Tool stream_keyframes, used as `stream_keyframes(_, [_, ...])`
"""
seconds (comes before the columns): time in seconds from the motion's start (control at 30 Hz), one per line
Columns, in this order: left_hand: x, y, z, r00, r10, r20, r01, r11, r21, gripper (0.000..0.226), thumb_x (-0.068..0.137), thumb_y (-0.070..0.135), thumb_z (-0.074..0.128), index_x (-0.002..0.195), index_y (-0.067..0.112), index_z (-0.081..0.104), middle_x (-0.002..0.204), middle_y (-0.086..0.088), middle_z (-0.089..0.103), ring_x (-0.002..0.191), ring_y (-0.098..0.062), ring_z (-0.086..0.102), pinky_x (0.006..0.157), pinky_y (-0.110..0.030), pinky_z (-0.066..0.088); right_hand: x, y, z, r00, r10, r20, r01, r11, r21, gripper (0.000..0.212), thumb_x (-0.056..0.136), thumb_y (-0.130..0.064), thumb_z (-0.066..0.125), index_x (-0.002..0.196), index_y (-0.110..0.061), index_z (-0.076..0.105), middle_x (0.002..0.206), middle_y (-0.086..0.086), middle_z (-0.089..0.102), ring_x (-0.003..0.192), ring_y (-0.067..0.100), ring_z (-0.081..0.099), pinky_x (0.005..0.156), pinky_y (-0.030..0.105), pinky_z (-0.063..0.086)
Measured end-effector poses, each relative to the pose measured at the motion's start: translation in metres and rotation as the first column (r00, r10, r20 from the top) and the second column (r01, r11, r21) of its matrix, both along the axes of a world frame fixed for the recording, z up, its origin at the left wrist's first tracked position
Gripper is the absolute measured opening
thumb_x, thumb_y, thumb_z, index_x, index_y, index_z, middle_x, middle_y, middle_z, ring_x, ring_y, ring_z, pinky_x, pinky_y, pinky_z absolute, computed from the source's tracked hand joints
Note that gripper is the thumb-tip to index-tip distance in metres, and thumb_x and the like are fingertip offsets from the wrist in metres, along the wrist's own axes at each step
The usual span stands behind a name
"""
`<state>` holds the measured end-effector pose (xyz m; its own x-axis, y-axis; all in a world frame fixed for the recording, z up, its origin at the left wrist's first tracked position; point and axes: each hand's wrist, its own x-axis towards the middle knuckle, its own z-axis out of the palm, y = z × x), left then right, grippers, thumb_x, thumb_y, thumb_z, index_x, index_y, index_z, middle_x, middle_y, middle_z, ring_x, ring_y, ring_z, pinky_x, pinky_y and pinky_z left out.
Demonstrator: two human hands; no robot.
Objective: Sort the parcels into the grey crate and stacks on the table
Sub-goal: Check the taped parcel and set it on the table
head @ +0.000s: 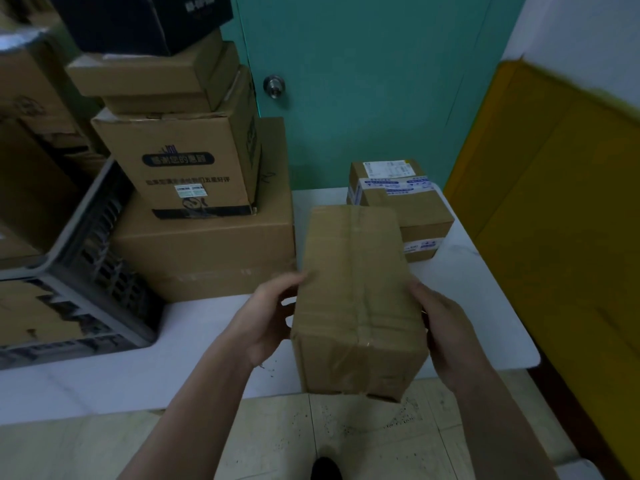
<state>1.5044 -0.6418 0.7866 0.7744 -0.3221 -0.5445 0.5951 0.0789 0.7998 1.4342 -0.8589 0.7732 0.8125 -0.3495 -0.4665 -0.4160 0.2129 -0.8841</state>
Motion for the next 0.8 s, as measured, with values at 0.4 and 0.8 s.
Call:
stream_keyframes(0.4, [-0.002, -0.008, -0.008, 0.996, -0.034, 0.081, 0.032, 0.999, 0.023, 0.054, 0.08, 0.019, 0.076, 0.13, 0.011, 0.057, 0.115, -0.004, 0.073, 0.106, -0.019, 0.068, 0.073, -0.043, 0.057, -0.002, -0.003, -0.002, 0.99, 0.112, 0.087, -0.102, 0.989, -0.109, 0.039, 0.09, -0.003, 0.061, 0.123, -0.023, 0.058, 0.118, 0.002, 0.066, 0.108, 0.02, 0.063, 0.092, 0.041, 0.052])
stream_keyframes(0.8, [-0.007, -0.019, 0.009, 0.993, 0.096, 0.062, -0.098, 0.994, 0.043, 0.096, 0.059, 0.085, 0.048, 0.103, 0.001, 0.058, 0.113, -0.015, 0.069, 0.113, -0.033, 0.064, 0.086, -0.056, 0.053, -0.003, 0.002, 0.0, 0.983, -0.027, 0.181, 0.035, 0.999, -0.041, 0.075, 0.056, -0.073, 0.062, 0.113, -0.025, 0.063, 0.113, -0.003, 0.069, 0.105, 0.016, 0.065, 0.086, 0.04, 0.051])
